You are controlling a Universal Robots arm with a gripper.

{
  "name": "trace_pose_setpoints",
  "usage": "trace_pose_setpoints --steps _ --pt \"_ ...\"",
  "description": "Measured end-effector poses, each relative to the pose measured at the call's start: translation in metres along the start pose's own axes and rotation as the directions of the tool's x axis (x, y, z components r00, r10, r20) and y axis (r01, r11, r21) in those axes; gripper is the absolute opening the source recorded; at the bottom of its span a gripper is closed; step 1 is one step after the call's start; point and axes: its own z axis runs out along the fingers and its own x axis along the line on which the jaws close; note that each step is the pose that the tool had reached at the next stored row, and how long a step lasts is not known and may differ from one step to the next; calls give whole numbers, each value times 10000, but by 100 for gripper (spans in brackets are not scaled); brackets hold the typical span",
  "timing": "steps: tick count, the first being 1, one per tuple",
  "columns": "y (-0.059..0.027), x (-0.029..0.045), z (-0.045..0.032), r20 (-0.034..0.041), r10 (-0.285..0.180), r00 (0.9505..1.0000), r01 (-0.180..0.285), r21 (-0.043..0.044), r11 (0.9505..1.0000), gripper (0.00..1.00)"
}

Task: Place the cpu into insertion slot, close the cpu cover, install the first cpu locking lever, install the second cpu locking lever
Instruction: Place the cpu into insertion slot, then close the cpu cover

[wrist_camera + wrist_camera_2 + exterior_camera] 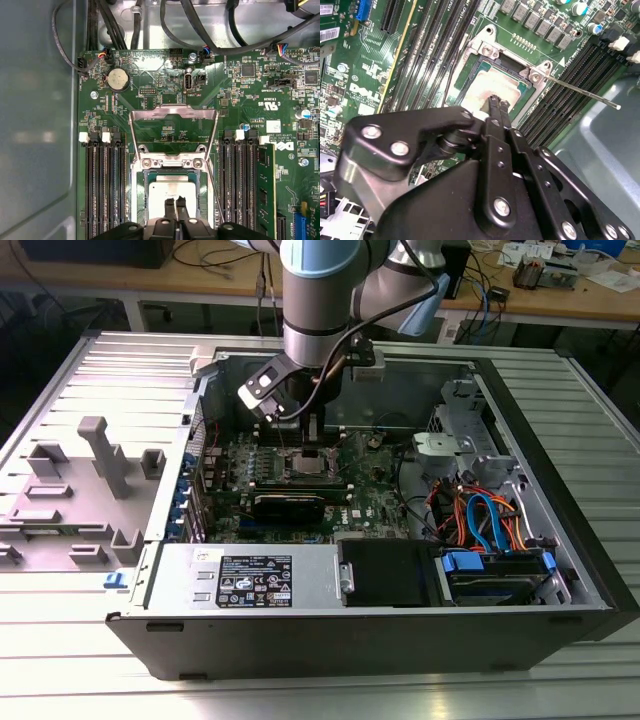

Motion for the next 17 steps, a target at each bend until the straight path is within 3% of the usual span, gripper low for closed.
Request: trace_pose_setpoints --steps 5,8,17 --pt "0 0 0 -1 -72 10000 72 2 10000 11" --pt "0 0 0 -7 -444 9990 444 7 9990 11" --pt "0 0 0 -7 -456 9990 456 7 9990 11"
